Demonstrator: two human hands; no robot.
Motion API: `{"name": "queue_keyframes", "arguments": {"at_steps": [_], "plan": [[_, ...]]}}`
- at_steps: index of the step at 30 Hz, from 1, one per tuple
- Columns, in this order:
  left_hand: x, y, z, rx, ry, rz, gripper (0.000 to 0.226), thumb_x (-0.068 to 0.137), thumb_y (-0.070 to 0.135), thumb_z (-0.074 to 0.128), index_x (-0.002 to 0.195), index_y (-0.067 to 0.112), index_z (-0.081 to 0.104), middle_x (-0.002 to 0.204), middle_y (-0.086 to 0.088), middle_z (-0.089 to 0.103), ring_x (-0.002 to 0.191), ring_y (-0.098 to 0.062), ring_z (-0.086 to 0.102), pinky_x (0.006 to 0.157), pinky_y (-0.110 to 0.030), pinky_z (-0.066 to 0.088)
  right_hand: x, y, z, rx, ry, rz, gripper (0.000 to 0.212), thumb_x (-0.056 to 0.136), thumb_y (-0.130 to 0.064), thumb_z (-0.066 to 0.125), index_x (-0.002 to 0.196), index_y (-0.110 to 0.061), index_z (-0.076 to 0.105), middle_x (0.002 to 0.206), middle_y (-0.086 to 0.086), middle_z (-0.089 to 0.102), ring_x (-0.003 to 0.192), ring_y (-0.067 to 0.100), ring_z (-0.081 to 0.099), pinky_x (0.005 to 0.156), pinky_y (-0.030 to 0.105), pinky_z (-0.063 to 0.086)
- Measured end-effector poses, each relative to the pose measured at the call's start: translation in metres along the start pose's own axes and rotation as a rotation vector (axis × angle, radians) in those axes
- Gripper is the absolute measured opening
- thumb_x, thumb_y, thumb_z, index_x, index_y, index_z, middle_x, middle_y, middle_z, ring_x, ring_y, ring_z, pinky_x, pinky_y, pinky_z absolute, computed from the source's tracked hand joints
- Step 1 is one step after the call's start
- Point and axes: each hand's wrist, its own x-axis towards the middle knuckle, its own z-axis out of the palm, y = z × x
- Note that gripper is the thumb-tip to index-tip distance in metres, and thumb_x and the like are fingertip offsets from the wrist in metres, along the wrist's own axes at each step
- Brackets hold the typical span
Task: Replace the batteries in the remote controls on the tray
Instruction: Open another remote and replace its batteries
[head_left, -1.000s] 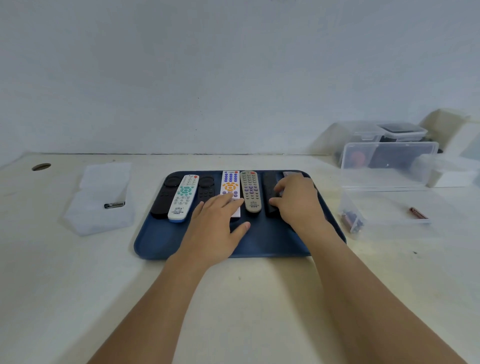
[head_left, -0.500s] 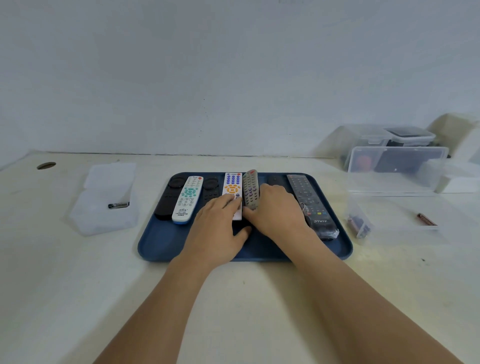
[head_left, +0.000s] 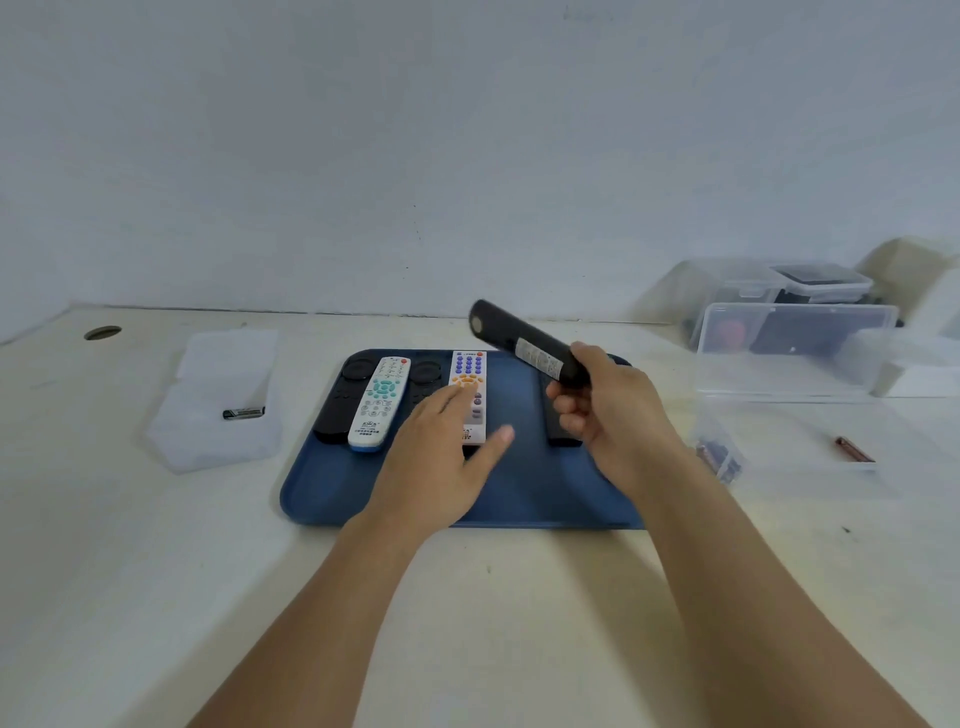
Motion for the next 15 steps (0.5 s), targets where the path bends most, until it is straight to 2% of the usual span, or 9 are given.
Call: {"name": "queue_keyframes", "arguments": {"at_steps": [2, 3, 5, 7, 9, 11, 13, 15], "plan": [[0.004, 0.013, -0.008, -0.361, 0.179, -0.126, 0.043, 0.097, 0.053, 0.049, 0.131, 0.027, 0.054, 0.126, 0.015, 0.06, 0.117, 0.006, 0.054, 0.1, -0.023, 0.043, -0.001, -0.004, -0.008, 0.099, -0.181, 0.123, 0.02, 0.101, -0.027, 0.051, 0.102, -0.007, 0.055, 0.065, 0.009, 0.053, 0.048, 0.012, 0.034, 0.034, 0.017, 0.025], [0.006, 0.019, -0.015, -0.615, 0.262, -0.226, 0.044, 0.096, 0.053, 0.048, 0.13, 0.027, 0.055, 0.119, 0.014, 0.063, 0.11, 0.006, 0.059, 0.094, -0.021, 0.048, -0.001, -0.005, -0.011, 0.103, -0.238, 0.157, 0.021, 0.101, -0.028, 0.05, 0.104, -0.008, 0.054, 0.066, 0.008, 0.051, 0.048, 0.011, 0.032, 0.033, 0.016, 0.023], [0.01, 0.026, -0.029, -1.121, 0.309, -0.418, 0.051, 0.096, 0.056, 0.046, 0.131, 0.02, 0.056, 0.119, 0.0, 0.068, 0.106, -0.011, 0.07, 0.084, -0.027, 0.057, 0.0, -0.007, -0.017, 0.079, -0.288, 0.187, 0.024, 0.101, -0.031, 0.048, 0.103, -0.009, 0.055, 0.064, 0.006, 0.046, 0.045, 0.008, 0.025, 0.03, 0.015, 0.018], [0.007, 0.025, -0.042, -1.391, 0.218, -0.489, 0.055, 0.1, 0.058, 0.041, 0.127, 0.014, 0.059, 0.118, -0.008, 0.071, 0.098, -0.029, 0.074, 0.07, -0.035, 0.061, -0.001, -0.011, -0.022, 0.015, -0.312, 0.2, 0.025, 0.1, -0.034, 0.047, 0.099, -0.012, 0.058, 0.061, 0.004, 0.043, 0.047, 0.008, 0.016, 0.029, 0.015, 0.014], [0.002, 0.027, -0.051, -1.434, 0.088, -0.526, 0.044, 0.101, 0.048, 0.043, 0.112, 0.011, 0.065, 0.1, -0.009, 0.075, 0.077, -0.03, 0.075, 0.053, -0.03, 0.059, -0.003, -0.013, -0.025, -0.063, -0.32, 0.197, 0.024, 0.1, -0.036, 0.05, 0.091, -0.015, 0.06, 0.059, 0.003, 0.042, 0.052, 0.01, 0.011, 0.031, 0.015, 0.011], [-0.001, 0.029, -0.053, -1.388, -0.046, -0.559, 0.026, 0.096, 0.03, 0.054, 0.101, 0.009, 0.068, 0.088, -0.012, 0.072, 0.06, -0.027, 0.072, 0.043, -0.025, 0.054, -0.003, -0.013, -0.025, -0.155, -0.261, 0.146, 0.028, 0.099, -0.037, 0.053, 0.084, -0.015, 0.057, 0.058, 0.004, 0.043, 0.048, 0.01, 0.014, 0.033, 0.017, 0.012], [-0.003, 0.03, -0.05, -1.293, -0.201, -0.556, 0.024, 0.091, 0.02, 0.058, 0.108, 0.006, 0.069, 0.092, -0.016, 0.068, 0.06, -0.029, 0.072, 0.041, -0.024, 0.052, -0.002, -0.008, -0.025, -0.306, -0.143, 0.02, 0.034, 0.099, -0.04, 0.054, 0.085, -0.009, 0.059, 0.058, 0.005, 0.045, 0.042, 0.01, 0.022, 0.034, 0.019, 0.016], [-0.005, 0.032, -0.045, -1.208, -0.341, -0.531, 0.026, 0.098, 0.014, 0.051, 0.118, 0.01, 0.067, 0.103, -0.015, 0.072, 0.064, -0.03, 0.073, 0.041, -0.024, 0.052, 0.001, 0.0, -0.021, -0.479, -0.062, -0.159, 0.04, 0.096, -0.042, 0.06, 0.092, -0.002, 0.063, 0.058, 0.003, 0.05, 0.043, 0.012, 0.034, 0.036, 0.021, 0.025]]}}
